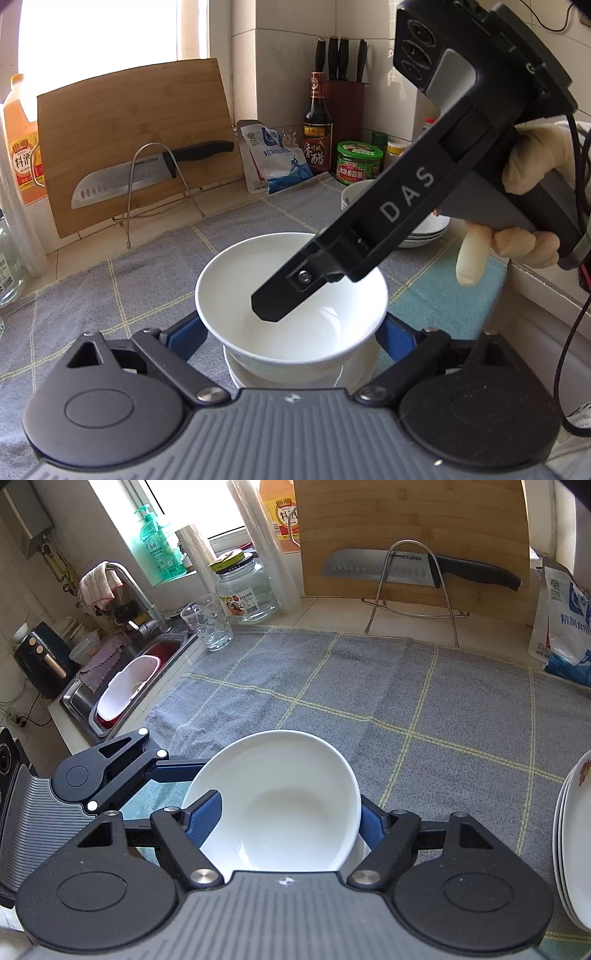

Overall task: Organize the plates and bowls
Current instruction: 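Lower the held bowl into the nested bowls with the right tool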

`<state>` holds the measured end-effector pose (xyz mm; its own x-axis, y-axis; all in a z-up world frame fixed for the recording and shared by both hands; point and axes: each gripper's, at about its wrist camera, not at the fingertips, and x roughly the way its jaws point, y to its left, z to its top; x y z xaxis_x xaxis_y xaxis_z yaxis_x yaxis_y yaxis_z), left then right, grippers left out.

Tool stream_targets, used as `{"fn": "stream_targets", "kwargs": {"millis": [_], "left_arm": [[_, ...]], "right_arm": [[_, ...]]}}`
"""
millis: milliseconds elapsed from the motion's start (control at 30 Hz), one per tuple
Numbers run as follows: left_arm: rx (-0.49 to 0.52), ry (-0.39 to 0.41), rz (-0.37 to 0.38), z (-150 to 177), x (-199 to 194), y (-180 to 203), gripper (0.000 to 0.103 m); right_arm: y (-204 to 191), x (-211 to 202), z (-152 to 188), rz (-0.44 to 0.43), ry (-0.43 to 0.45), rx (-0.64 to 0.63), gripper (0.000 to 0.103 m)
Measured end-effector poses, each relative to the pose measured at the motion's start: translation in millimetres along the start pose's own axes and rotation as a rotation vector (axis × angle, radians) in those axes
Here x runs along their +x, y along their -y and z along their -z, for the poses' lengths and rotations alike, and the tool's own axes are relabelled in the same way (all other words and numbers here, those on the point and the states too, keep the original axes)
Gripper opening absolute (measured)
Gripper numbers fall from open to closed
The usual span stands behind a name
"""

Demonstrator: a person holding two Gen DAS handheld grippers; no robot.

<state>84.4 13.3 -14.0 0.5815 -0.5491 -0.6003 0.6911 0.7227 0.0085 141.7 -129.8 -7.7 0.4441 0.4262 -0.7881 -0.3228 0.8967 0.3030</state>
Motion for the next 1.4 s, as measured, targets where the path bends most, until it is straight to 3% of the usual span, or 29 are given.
{"fn": "stream_targets", "kwargs": {"millis": [1167,1233,1300,1400], "left_arm": [[-0.036,-0.054,0.035,10.2,14.3,0.1,0.096],[-0.032,-0.055,0.033,10.4,14.4,0.6,0.096],[-0.026,-0.049,0.034,11.4,13.6,1.7,0.097],[-0.033,-0.048,0.038,11.5,12.1,2.2,0.098]], "right_arm": [[-6.5,14.2,8.2,0.054,-0.027,-0.054,0.081],[-7.1,14.5,8.8,0.055,-0.024,-0.055,0.083],[-7.2,14.0,9.4,0.044,-0.012,-0.06,0.098],[-8.9,11.2,9.4,0.039,0.008,-0.076,0.102]]}}
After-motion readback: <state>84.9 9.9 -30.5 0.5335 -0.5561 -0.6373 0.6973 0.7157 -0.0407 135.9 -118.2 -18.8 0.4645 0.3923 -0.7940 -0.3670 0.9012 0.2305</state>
